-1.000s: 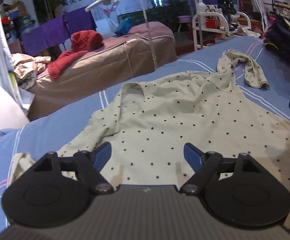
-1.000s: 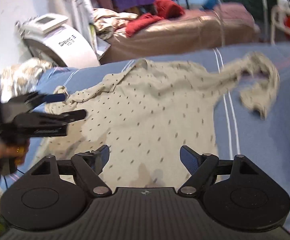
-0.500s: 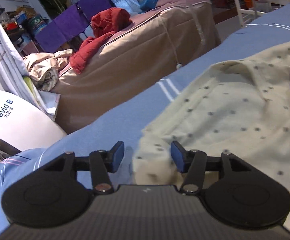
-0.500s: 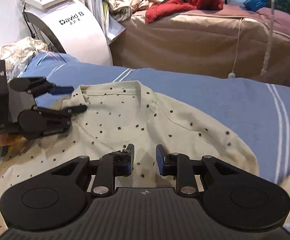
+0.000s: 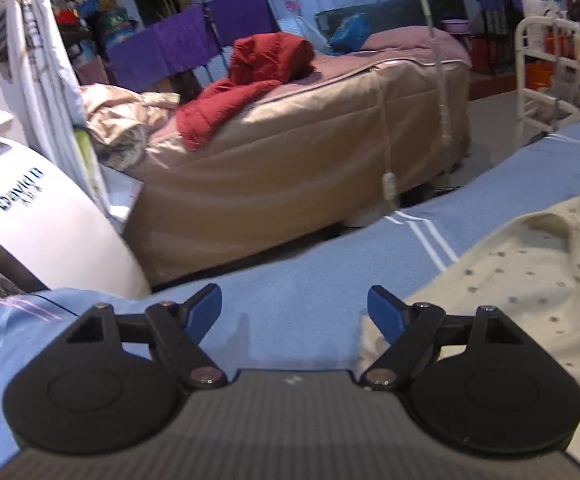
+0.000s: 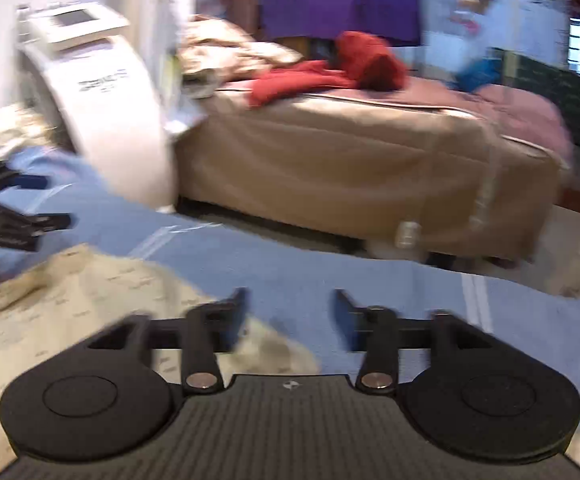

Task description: Fold small clothes

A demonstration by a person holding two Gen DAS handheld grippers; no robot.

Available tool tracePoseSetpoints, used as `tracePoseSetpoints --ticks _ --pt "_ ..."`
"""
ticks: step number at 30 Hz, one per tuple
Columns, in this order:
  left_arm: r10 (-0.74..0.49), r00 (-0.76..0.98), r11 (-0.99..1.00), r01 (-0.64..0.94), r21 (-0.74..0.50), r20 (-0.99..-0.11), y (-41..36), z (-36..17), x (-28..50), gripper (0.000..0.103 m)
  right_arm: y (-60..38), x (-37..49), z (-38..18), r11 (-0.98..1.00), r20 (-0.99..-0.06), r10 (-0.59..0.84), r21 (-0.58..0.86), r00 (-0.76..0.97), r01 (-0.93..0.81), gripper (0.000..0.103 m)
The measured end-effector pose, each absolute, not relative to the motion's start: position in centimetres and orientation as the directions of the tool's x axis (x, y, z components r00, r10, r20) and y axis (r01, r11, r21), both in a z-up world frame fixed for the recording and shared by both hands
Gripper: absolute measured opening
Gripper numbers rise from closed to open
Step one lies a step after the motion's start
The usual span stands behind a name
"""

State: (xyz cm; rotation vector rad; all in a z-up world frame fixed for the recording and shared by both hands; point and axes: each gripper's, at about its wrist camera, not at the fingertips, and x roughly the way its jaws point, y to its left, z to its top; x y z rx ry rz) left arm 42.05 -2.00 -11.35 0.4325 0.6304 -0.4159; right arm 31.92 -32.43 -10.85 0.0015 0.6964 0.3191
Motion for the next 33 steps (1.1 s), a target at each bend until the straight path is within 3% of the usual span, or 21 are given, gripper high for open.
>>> tracePoseSetpoints --ticks 2,5,6,7,8,9,10,11,16,19,21,22,23,24,26,27,30,33 --pt "-0.299 0.656 0.794 0.573 0.200 -0.693 -2.0 -11.9 41.3 0.082 -31.0 32.2 -11.3 0.931 -0.654 0.317 0.077 0.687 -0.356 0.103" --pt "-0.265 0.649 0.747 0.606 0.274 -0.713 -2.9 -13.6 40.7 0.084 -28.9 33.6 -12.6 0.912 -0.701 0.309 0.025 0.643 -0.410 0.103" --pt "-0.239 0.646 0.734 0.609 0.300 -0.725 -3.4 -14.4 40.6 0.080 -28.2 34.0 -13.2 0.905 -0.718 0.304 0.013 0.626 -0.426 0.094" --pt "-0.239 0.628 0.720 0.626 0.298 -0.741 -3.7 -15.0 40.5 0.073 -27.7 34.6 -13.9 0.894 -0.745 0.309 0.015 0.592 -0.448 0.062" --pt "-0.268 0.611 0.714 0.645 0.272 -0.745 -3.9 -15.2 40.2 0.057 -27.3 34.7 -14.3 0.890 -0.756 0.304 0.009 0.580 -0.455 0.039" --pt "-0.291 0.597 0.715 0.655 0.244 -0.748 -3.9 -15.1 40.2 0.033 -27.3 34.7 -14.2 0.891 -0.745 0.297 -0.009 0.597 -0.454 0.036" --pt "-0.297 0.587 0.721 0.655 0.227 -0.753 -4.0 -15.0 40.4 0.018 -27.6 35.0 -13.9 0.894 -0.738 0.297 -0.009 0.606 -0.449 0.011" --pt "-0.280 0.599 0.727 0.643 0.242 -0.750 -4.1 -14.8 40.6 0.008 -28.1 35.4 -13.6 0.906 -0.731 0.283 -0.007 0.621 -0.422 0.011" --pt "-0.184 0.679 0.798 0.525 0.295 -0.711 -3.8 -14.3 43.7 0.005 -30.7 38.2 -12.7 0.966 -0.707 0.216 0.057 0.674 -0.251 0.009" --pt "-0.150 0.651 0.847 0.472 0.243 -0.744 -2.8 -14.8 46.2 0.005 -28.8 39.5 -14.4 0.963 -0.749 0.149 -0.039 0.645 -0.268 0.011" --pt "-0.116 0.679 0.834 0.463 0.300 -0.725 -2.9 -15.0 46.0 0.012 -28.3 39.5 -14.5 0.964 -0.731 0.114 -0.083 0.673 -0.253 0.018" --pt "-0.082 0.697 0.835 0.438 0.332 -0.713 -3.0 -14.9 45.9 0.018 -28.4 39.3 -14.3 0.970 -0.717 0.087 -0.096 0.692 -0.222 0.046" --pt "-0.038 0.717 0.840 0.400 0.366 -0.696 -2.9 -14.7 45.7 0.038 -29.0 38.8 -13.9 0.981 -0.698 0.056 -0.094 0.714 -0.169 0.086" --pt "0.003 0.735 0.847 0.358 0.392 -0.678 -2.8 -14.4 45.4 0.066 -29.6 38.1 -13.4 0.989 -0.676 0.045 -0.074 0.736 -0.129 0.097" --pt "0.033 0.771 0.868 0.294 0.401 -0.636 -2.3 -13.2 44.0 0.091 -31.1 35.8 -12.0 0.996 -0.619 0.075 0.007 0.782 -0.090 0.099" --pt "0.006 0.782 0.880 0.292 0.375 -0.624 -2.0 -12.4 42.9 0.095 -31.7 34.4 -11.4 0.996 -0.605 0.086 0.039 0.792 -0.079 0.100" --pt "-0.130 0.770 0.897 0.359 0.256 -0.624 -1.9 -10.2 38.2 0.103 -32.8 29.4 -9.9 0.998 -0.600 0.057 0.047 0.798 -0.036 0.100" --pt "-0.248 0.725 0.867 0.462 0.187 -0.642 -3.4 -9.4 31.0 0.103 -34.2 22.9 -8.7 0.997 -0.582 0.045 0.079 0.812 0.001 0.103"
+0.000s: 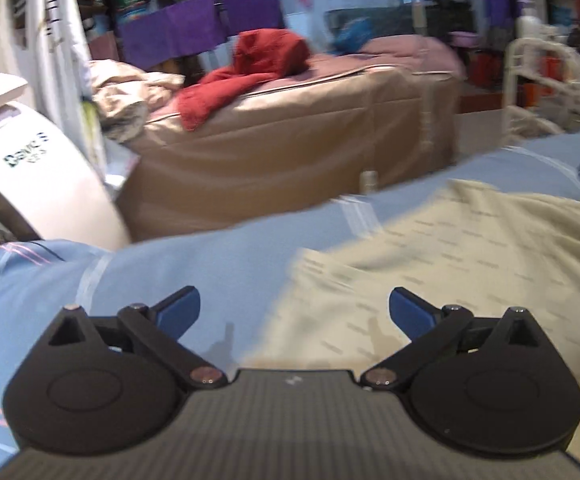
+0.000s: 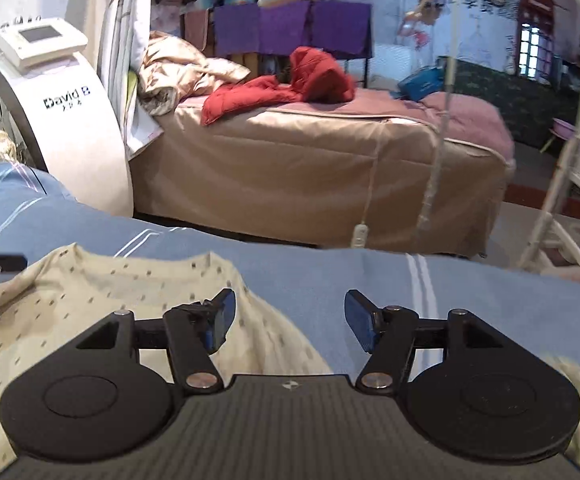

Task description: Fold small clothes

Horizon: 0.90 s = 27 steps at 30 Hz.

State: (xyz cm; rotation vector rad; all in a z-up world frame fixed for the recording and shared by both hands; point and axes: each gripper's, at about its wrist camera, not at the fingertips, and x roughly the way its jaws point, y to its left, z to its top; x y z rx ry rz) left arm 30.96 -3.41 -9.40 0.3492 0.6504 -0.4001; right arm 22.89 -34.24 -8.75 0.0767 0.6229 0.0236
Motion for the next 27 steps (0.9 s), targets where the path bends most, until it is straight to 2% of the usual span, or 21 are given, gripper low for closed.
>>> tracePoseSetpoints --ticks 3,5,7,10,13,15,19,21,22,24,25,27 --pt "-0.335 0.673 0.796 0.577 0.183 -0.660 -5.5 -9.8 22.5 0.103 -35.6 16.4 -8.5 0.996 -0.596 0.033 0.084 0.802 0.022 0.103" --pt "-0.358 0.657 0.757 0.620 0.206 -0.663 -6.9 -10.5 17.1 0.103 -36.4 12.4 -8.6 0.996 -0.608 -0.055 0.026 0.792 0.089 0.103" --pt "-0.349 0.652 0.722 0.645 0.250 -0.673 -8.3 -11.6 12.3 0.103 -38.0 9.4 -9.2 0.978 -0.635 -0.136 0.038 0.760 0.207 0.103" --pt "-0.317 0.655 0.705 0.646 0.292 -0.686 -9.7 -13.3 6.5 0.103 -40.3 7.1 -10.5 0.938 -0.674 -0.168 0.115 0.719 0.328 0.103" --pt "-0.281 0.658 0.741 0.611 0.278 -0.699 -10.0 -14.8 4.2 0.103 -41.2 6.9 -10.9 0.913 -0.664 -0.170 0.173 0.729 0.370 0.103" --pt "-0.263 0.613 0.768 0.600 0.223 -0.745 -9.7 -15.8 4.5 0.103 -41.4 8.0 -11.5 0.899 -0.678 -0.179 0.182 0.713 0.399 0.103" --pt "-0.321 0.600 0.847 0.528 0.061 -0.733 -6.7 -16.9 6.9 0.103 -42.9 8.3 -13.5 0.811 -0.677 -0.244 0.250 0.694 0.529 0.103" --pt "-0.349 0.583 0.868 0.496 -0.019 -0.734 -5.6 -17.2 7.7 0.103 -43.8 8.4 -14.7 0.743 -0.697 -0.231 0.324 0.679 0.585 0.089" --pt "-0.341 0.582 0.874 0.485 -0.022 -0.739 -5.6 -17.0 7.9 0.103 -44.1 8.4 -15.1 0.716 -0.694 -0.223 0.361 0.685 0.598 0.081" --pt "-0.316 0.579 0.874 0.485 0.007 -0.752 -5.9 -16.7 7.9 0.103 -44.1 8.8 -15.3 0.699 -0.675 -0.229 0.387 0.701 0.601 0.080" --pt "-0.304 0.580 0.873 0.487 0.022 -0.756 -6.1 -16.5 7.9 0.103 -44.0 9.2 -15.3 0.701 -0.673 -0.228 0.388 0.704 0.598 0.076" --pt "-0.284 0.582 0.868 0.494 0.053 -0.762 -6.6 -16.0 7.7 0.103 -44.1 10.1 -15.7 0.713 -0.668 -0.176 0.421 0.723 0.561 0.053"
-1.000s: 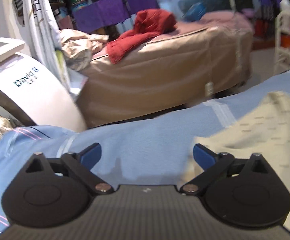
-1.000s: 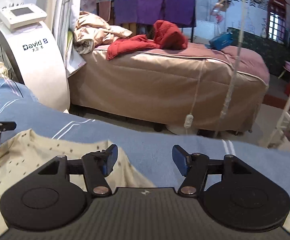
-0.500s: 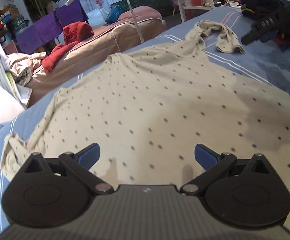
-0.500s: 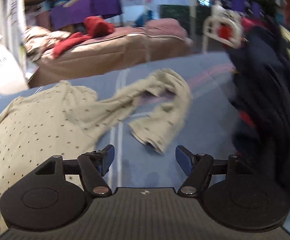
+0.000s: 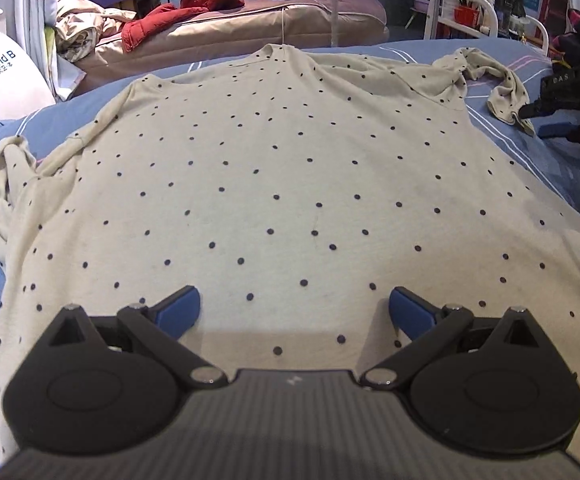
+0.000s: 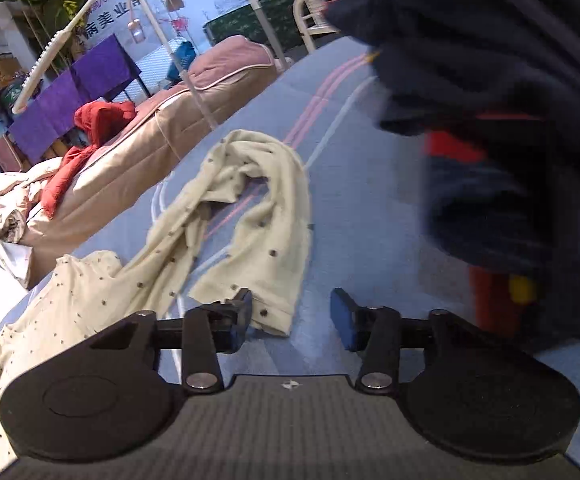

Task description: Fold small clothes

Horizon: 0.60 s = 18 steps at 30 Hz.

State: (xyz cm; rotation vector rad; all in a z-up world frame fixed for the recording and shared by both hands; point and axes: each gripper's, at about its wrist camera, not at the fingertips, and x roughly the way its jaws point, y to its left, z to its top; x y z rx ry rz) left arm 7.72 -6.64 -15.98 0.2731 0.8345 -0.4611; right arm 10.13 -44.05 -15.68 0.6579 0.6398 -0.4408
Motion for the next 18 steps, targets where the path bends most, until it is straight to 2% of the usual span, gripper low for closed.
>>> tracePoseSetpoints --ticks 1,2,7,10,13,18 --pt "-0.281 0.587 0.865 0.498 0.065 -0.759 -6.9 -15.7 7.7 0.103 -44.1 10.5 -15.9 0.707 -0.675 -0.177 0.419 0.716 0.570 0.025" --pt "-0.282 0.588 0.861 0.503 0.070 -0.758 -7.0 -15.4 7.7 0.103 -44.1 10.5 -15.9 0.699 -0.682 -0.197 0.407 0.705 0.589 0.010" --pt "-0.276 0.589 0.867 0.494 0.068 -0.759 -6.7 -14.4 7.9 0.103 -43.3 9.4 -12.4 0.737 -0.596 -0.273 0.375 0.755 0.562 0.006" --pt "-0.276 0.573 0.877 0.479 0.042 -0.771 -6.0 -14.1 8.3 0.103 -42.7 9.7 -9.2 0.780 -0.553 -0.248 0.373 0.795 0.502 0.006" --pt "-0.257 0.590 0.892 0.450 0.048 -0.765 -4.6 -13.2 8.7 0.103 -40.0 12.2 -5.8 0.862 -0.519 -0.126 0.365 0.845 0.353 0.006" --pt "-0.169 0.650 0.943 0.326 0.071 -0.741 0.2 -10.8 9.2 0.103 -30.6 18.8 -3.0 0.891 -0.485 0.238 0.455 0.841 0.010 0.005"
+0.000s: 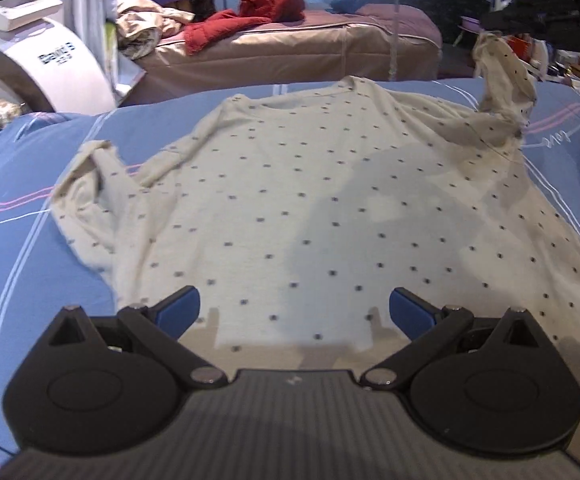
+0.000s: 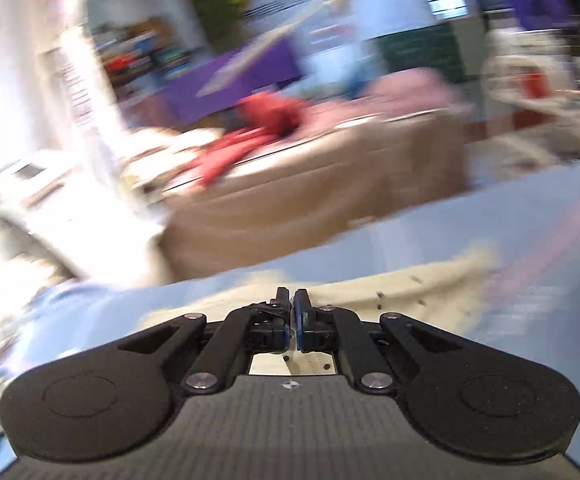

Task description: Fold small clothes

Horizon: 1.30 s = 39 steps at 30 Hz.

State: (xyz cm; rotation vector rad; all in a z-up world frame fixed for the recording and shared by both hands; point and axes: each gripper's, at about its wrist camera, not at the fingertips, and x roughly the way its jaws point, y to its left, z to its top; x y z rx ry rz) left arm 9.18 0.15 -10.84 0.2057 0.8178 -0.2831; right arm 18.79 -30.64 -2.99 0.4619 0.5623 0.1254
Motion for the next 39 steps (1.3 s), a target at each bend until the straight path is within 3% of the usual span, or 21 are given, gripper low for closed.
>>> tracePoseSetpoints --ticks 5,7,9,11,16,19,22,24,25,26,27,29,31,34,36,38,39 --pt "-0.019 0.683 0.977 0.167 0.130 -0.730 7.0 -9.3 8.4 0.103 -17.4 22.9 -4.4 0.766 -0.486 0.580 0.598 0.654 -0.235 0.005" --pt "0.047 0.685 0.981 0.107 0.164 -0.727 9.8 -8.9 7.8 0.103 -13.5 23.5 -5.9 0.748 -0.513 0.629 0.603 0.584 -0.276 0.006" --pt "0.084 0.679 0.982 0.066 0.175 -0.729 12.0 -8.7 7.2 0.103 -11.1 23.3 -7.6 0.744 -0.535 0.638 0.613 0.554 -0.265 0.020" --pt "0.080 0.673 0.986 0.054 0.156 -0.736 13.5 -8.8 6.8 0.103 -10.7 23.0 -8.8 0.748 -0.564 0.638 0.615 0.524 -0.249 0.043" --pt "0.027 0.680 0.989 0.087 0.117 -0.733 13.2 -9.4 7.9 0.103 -15.1 19.6 -8.8 0.830 -0.599 0.535 0.506 0.596 -0.235 0.051" --pt "-0.038 0.703 0.987 0.137 0.083 -0.710 11.4 -9.6 9.8 0.103 -19.5 18.1 -8.9 0.939 -0.648 0.331 0.297 0.686 -0.172 0.073" --pt "-0.096 0.720 0.986 0.162 0.032 -0.687 9.9 -9.6 12.1 0.103 -23.5 15.7 -9.4 0.991 -0.653 0.136 0.083 0.745 -0.108 0.073" --pt "-0.168 0.709 0.982 0.178 -0.057 -0.685 9.3 -9.8 13.9 0.092 -25.4 14.6 -10.2 0.996 -0.664 0.048 -0.021 0.746 -0.083 0.079" --pt "-0.196 0.696 0.979 0.180 -0.096 -0.690 9.0 -10.1 14.7 0.089 -26.3 14.2 -10.6 0.997 -0.672 0.014 -0.046 0.740 -0.061 0.092" --pt "-0.212 0.679 0.976 0.183 -0.118 -0.703 8.7 -10.6 15.4 0.082 -27.2 13.7 -11.2 0.998 -0.679 -0.011 -0.049 0.734 -0.031 0.097" --pt "-0.212 0.653 0.976 0.177 -0.125 -0.727 8.4 -11.2 16.2 0.071 -28.2 13.4 -11.8 1.000 -0.690 -0.017 -0.029 0.724 -0.005 0.097" --pt "-0.208 0.616 0.977 0.163 -0.136 -0.760 7.8 -12.3 17.2 0.060 -29.5 13.1 -12.9 0.999 -0.713 -0.009 0.030 0.701 0.043 0.097" --pt "-0.199 0.607 0.980 0.148 -0.136 -0.770 7.6 -13.2 17.7 0.059 -30.1 12.6 -13.5 0.995 -0.718 -0.001 0.070 0.696 0.073 0.097" --pt "-0.192 0.630 0.981 0.135 -0.137 -0.752 7.4 -13.4 17.9 0.049 -29.9 12.5 -14.0 0.995 -0.720 -0.004 0.069 0.694 0.077 0.097" --pt "-0.207 0.626 0.978 0.134 -0.157 -0.751 7.4 -13.4 18.1 0.026 -29.6 12.3 -14.1 0.997 -0.717 -0.018 0.036 0.697 0.063 0.097" --pt "-0.238 0.609 0.971 0.141 -0.192 -0.757 7.4 -13.5 18.3 0.011 -29.2 12.6 -14.2 0.999 -0.714 -0.038 -0.002 0.699 0.051 0.097" --pt "-0.249 0.610 0.968 0.139 -0.208 -0.752 7.5 -13.4 18.3 0.010 -29.2 12.6 -14.3 0.999 -0.710 -0.047 -0.019 0.703 0.048 0.097"
